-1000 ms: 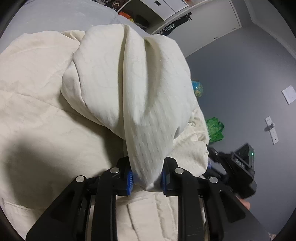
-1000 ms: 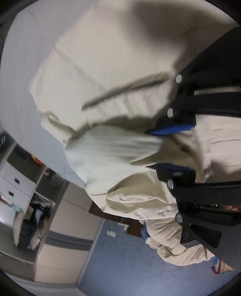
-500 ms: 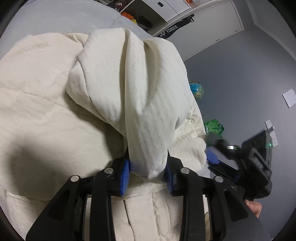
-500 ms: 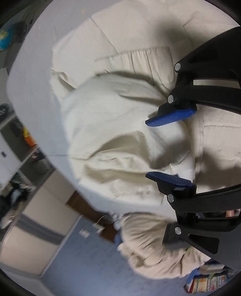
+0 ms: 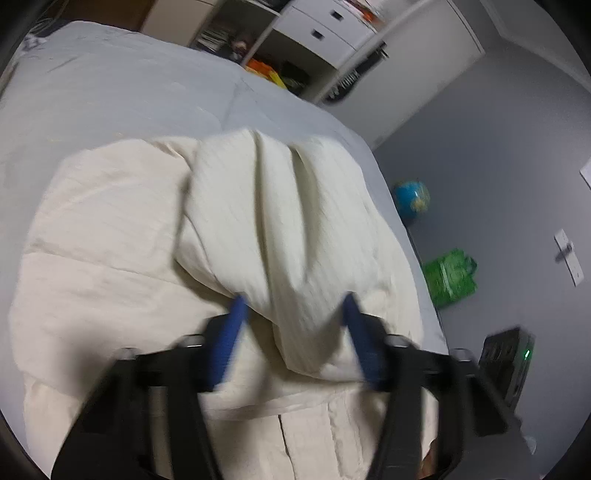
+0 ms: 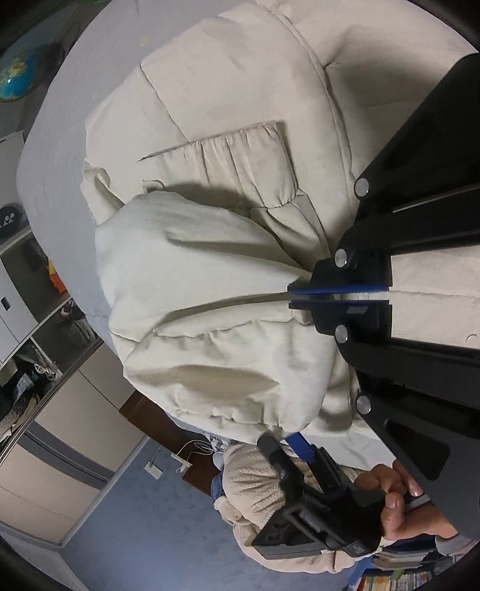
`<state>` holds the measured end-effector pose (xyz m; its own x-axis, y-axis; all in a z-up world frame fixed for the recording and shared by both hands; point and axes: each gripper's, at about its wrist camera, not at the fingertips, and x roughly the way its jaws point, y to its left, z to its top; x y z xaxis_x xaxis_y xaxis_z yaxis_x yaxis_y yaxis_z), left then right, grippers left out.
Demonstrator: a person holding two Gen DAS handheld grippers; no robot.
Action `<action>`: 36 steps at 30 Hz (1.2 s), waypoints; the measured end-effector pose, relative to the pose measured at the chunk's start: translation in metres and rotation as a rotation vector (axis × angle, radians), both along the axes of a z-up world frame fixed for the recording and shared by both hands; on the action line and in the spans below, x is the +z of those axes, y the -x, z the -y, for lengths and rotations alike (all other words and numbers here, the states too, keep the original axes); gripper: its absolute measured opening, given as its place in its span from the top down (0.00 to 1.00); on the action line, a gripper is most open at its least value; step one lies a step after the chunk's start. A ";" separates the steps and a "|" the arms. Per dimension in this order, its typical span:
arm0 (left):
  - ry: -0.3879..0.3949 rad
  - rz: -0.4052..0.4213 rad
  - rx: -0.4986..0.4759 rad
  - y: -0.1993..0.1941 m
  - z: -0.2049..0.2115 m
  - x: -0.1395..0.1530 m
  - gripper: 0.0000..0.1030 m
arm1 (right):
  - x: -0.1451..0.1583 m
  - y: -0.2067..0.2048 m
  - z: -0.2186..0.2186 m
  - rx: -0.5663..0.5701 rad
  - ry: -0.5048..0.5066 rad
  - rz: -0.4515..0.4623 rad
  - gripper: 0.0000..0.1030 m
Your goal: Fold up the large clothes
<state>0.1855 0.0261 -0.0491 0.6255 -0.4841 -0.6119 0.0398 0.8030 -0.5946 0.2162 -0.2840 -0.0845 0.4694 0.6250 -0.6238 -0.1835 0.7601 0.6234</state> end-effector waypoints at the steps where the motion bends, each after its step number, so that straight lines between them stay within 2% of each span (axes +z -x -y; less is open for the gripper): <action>1: -0.023 -0.008 -0.015 0.002 0.004 -0.002 0.82 | 0.002 0.000 0.002 0.002 -0.019 0.004 1.00; 2: -0.059 -0.019 -0.024 0.003 0.008 -0.003 0.86 | 0.006 0.000 0.003 0.003 -0.030 0.012 1.00; 4: -0.075 -0.038 -0.027 0.002 0.007 -0.009 0.89 | 0.012 0.000 0.002 -0.001 -0.027 0.033 1.00; 8: -0.038 -0.061 -0.024 0.003 0.001 -0.014 0.90 | 0.034 -0.005 0.000 -0.025 -0.048 0.100 0.99; 10: -0.034 -0.067 -0.028 0.004 0.001 -0.015 0.90 | 0.037 -0.015 -0.003 -0.016 -0.033 0.092 0.98; 12: -0.034 -0.083 -0.033 0.002 -0.002 -0.021 0.90 | 0.029 -0.022 -0.010 0.005 0.041 0.060 0.98; 14: -0.048 -0.115 -0.045 0.000 -0.001 -0.032 0.90 | 0.005 -0.022 -0.018 0.045 0.171 0.011 0.98; 16: -0.063 -0.156 -0.058 -0.003 0.003 -0.044 0.89 | -0.017 -0.017 -0.019 0.069 0.247 -0.026 1.00; 18: -0.052 -0.171 -0.052 -0.003 0.002 -0.049 0.86 | -0.024 -0.017 -0.020 0.068 0.265 -0.061 1.00; 20: -0.029 -0.177 -0.042 -0.004 -0.003 -0.049 0.80 | -0.023 -0.014 -0.022 0.075 0.294 -0.058 1.00; 23: 0.003 -0.188 -0.042 -0.001 -0.013 -0.050 0.75 | -0.030 -0.009 -0.020 0.085 0.300 -0.097 1.00; 26: -0.006 -0.183 -0.046 0.000 -0.014 -0.046 0.74 | -0.030 -0.004 -0.018 0.086 0.291 -0.099 1.00; 32: -0.001 -0.172 -0.031 0.000 -0.017 -0.040 0.74 | 0.011 0.003 0.005 0.016 0.137 0.040 0.98; 34: 0.006 -0.171 -0.028 0.002 -0.021 -0.037 0.74 | 0.021 0.001 0.011 0.002 0.086 0.058 0.91; 35: 0.005 -0.168 -0.027 0.002 -0.022 -0.035 0.73 | 0.025 0.000 0.014 -0.001 0.051 0.058 0.80; 36: -0.004 -0.160 -0.028 0.003 -0.024 -0.031 0.73 | 0.027 -0.003 0.015 0.001 0.021 0.057 0.62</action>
